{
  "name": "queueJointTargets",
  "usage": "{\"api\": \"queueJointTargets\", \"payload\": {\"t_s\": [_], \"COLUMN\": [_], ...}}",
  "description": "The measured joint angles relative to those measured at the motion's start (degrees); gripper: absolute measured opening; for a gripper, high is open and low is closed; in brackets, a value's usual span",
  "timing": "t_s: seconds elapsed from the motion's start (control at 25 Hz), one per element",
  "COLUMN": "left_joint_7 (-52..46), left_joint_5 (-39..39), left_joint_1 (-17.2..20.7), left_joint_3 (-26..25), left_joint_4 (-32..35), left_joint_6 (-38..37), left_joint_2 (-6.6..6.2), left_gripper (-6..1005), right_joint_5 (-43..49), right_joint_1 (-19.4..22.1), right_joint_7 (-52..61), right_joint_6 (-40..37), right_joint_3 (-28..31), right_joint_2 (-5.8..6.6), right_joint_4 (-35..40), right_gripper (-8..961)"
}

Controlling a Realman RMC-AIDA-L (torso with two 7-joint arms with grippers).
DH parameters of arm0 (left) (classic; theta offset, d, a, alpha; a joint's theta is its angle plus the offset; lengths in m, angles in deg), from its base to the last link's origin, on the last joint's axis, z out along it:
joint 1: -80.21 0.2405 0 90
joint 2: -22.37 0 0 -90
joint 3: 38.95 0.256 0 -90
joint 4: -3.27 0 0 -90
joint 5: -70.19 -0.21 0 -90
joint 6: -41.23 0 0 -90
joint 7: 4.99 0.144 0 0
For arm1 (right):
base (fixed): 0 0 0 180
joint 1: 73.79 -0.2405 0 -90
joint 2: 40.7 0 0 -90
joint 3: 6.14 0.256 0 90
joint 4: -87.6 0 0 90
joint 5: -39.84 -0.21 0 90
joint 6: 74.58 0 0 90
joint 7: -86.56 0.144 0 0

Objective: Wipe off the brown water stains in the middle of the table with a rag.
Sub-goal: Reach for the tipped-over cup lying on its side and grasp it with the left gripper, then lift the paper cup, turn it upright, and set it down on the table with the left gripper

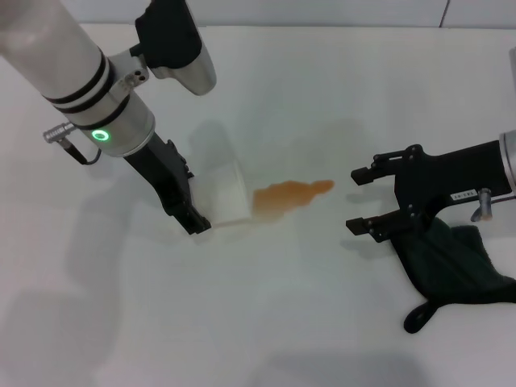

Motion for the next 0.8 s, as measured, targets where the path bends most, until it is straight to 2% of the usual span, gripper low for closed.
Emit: {"api": "queueJointTargets", "payload": {"t_s": [0.56, 0.64, 0.8], "left_joint_7": [1.5, 2.1, 2.3], "left_joint_5": [5.1, 6.7, 13.9], "left_joint_1": [2.1, 4.3, 13.0], "left_joint_3": [5.3, 6.0, 6.8], "left_joint_4": [2.1, 5.6, 18.7], "left_joint_6": [1.9, 1.2, -0.1], "left_joint_2": [0.01, 0.06, -0.12], "left_gripper": [828, 801, 696], "right_joint_5": [0.0, 0.0, 0.0], "right_joint_1": [0.0, 0.1, 0.1], "right_joint_7": [0.0, 0.0, 0.0], "right_joint_6": [0.5, 0.5, 0.5], "right_joint_3": [0.0, 0.0, 0.0], "right_joint_2": [0.00, 0.00, 0.00], "right_joint_4": [-0.2, -0.2, -0.2], "right_gripper": [791, 791, 792]}}
